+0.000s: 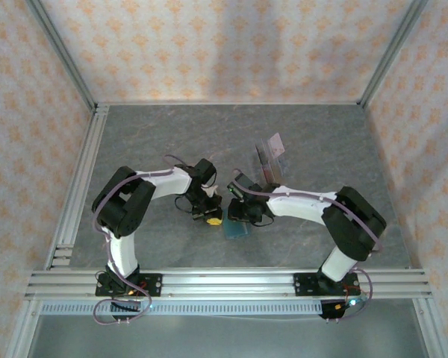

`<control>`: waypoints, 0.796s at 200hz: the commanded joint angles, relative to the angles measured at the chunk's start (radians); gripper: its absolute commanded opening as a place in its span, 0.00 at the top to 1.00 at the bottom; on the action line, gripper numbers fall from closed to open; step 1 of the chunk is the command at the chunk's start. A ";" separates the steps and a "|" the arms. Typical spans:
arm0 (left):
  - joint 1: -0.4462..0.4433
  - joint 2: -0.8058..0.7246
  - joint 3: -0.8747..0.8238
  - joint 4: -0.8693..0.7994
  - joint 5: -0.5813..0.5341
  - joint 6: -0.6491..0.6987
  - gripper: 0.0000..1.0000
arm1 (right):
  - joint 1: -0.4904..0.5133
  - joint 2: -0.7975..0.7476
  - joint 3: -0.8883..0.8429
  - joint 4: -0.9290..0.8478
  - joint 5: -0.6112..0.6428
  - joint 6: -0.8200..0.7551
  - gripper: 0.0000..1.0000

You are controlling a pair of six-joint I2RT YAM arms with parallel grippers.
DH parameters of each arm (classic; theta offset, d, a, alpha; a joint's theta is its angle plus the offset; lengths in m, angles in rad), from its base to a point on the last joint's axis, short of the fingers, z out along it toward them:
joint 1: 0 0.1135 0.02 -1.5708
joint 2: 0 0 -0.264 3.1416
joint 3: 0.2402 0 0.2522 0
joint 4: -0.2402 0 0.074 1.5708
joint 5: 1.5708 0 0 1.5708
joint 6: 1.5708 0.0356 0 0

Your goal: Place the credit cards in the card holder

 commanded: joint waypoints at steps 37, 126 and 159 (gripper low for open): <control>-0.082 0.127 -0.004 0.108 -0.081 0.003 0.96 | -0.049 -0.127 -0.043 0.064 -0.126 0.039 0.64; -0.095 0.141 0.023 0.144 -0.043 -0.030 0.95 | -0.052 -0.089 -0.113 0.308 -0.257 0.152 0.64; -0.095 0.155 0.040 0.144 -0.036 -0.035 0.95 | -0.052 -0.077 -0.154 0.384 -0.290 0.192 0.62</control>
